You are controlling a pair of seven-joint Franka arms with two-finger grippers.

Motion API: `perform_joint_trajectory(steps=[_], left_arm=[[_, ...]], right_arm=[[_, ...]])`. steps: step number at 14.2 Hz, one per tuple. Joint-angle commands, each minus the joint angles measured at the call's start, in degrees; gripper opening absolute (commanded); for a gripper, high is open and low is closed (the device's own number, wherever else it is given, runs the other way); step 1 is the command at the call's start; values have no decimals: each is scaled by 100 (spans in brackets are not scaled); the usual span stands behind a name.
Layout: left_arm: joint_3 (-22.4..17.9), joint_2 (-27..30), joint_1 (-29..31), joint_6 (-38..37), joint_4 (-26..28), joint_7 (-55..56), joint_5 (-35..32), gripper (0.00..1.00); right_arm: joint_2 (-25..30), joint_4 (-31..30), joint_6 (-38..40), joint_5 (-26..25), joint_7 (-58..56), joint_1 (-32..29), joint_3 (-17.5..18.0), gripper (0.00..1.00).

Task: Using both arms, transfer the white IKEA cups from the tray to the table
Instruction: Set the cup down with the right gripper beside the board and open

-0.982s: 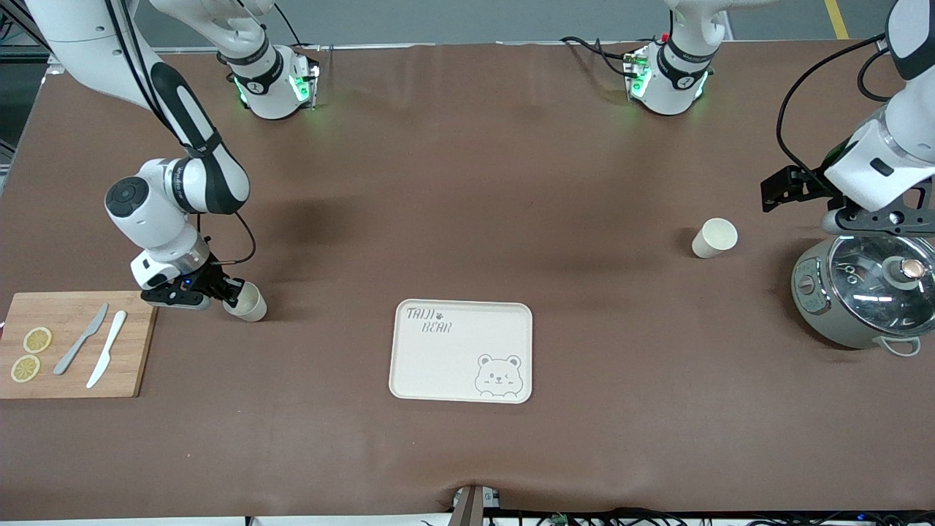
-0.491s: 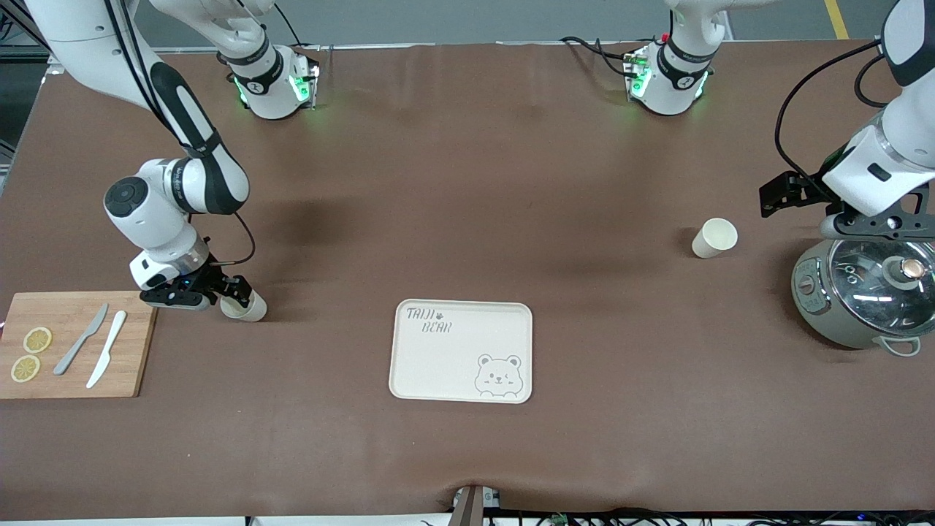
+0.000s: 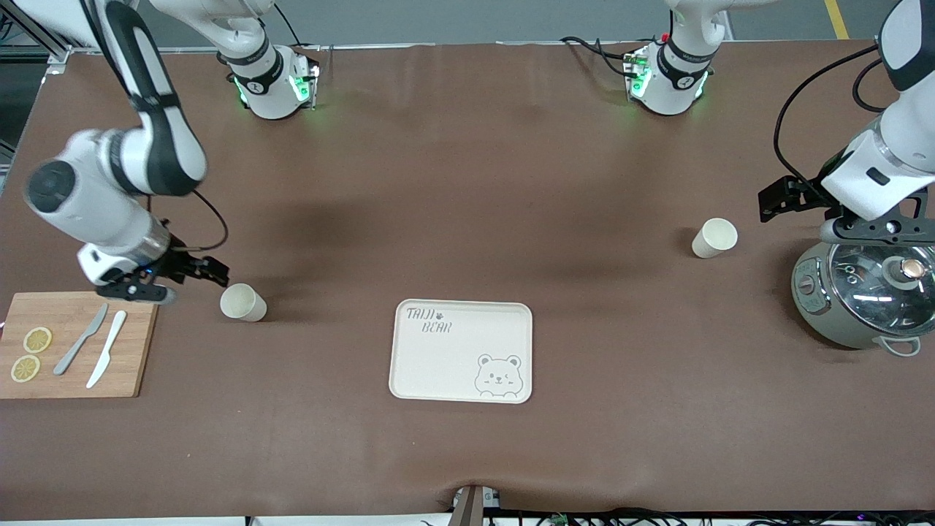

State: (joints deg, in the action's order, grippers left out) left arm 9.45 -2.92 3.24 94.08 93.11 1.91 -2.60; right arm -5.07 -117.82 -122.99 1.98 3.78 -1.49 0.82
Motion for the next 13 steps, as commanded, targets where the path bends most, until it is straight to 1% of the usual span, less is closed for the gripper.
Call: perform_joint_trajectory(steps=[1, 2, 4, 5, 7, 8, 13], left_arm=[[13, -7, 1, 84, 5, -50, 102, 100], [13, -7, -8, 84, 5, -50, 102, 100], [22, -7, -16, 41, 23, -24, 102, 100], [39, -7, -25, 49, 23, 46, 102, 100], [57, 19, -8, 58, 23, 29, 102, 100], [57, 45, 1, 49, 66, -49, 111, 100], [57, 63, -8, 58, 128, -33, 146, 100]], right_arm=[[435, 531, 1230, -144, -158, -62, 14, 100], [654, 541, 1433, -311, -236, -62, 14, 100], [988, 576, 1706, -356, -464, -62, 6, 100], [1060, 689, 1891, -356, -492, -70, 6, 100], [1069, 1040, 2400, -356, -492, -149, 14, 100], [1078, 1120, 2524, -356, -492, -149, 14, 100], [1148, 1279, 2639, -356, -483, -149, 14, 100]])
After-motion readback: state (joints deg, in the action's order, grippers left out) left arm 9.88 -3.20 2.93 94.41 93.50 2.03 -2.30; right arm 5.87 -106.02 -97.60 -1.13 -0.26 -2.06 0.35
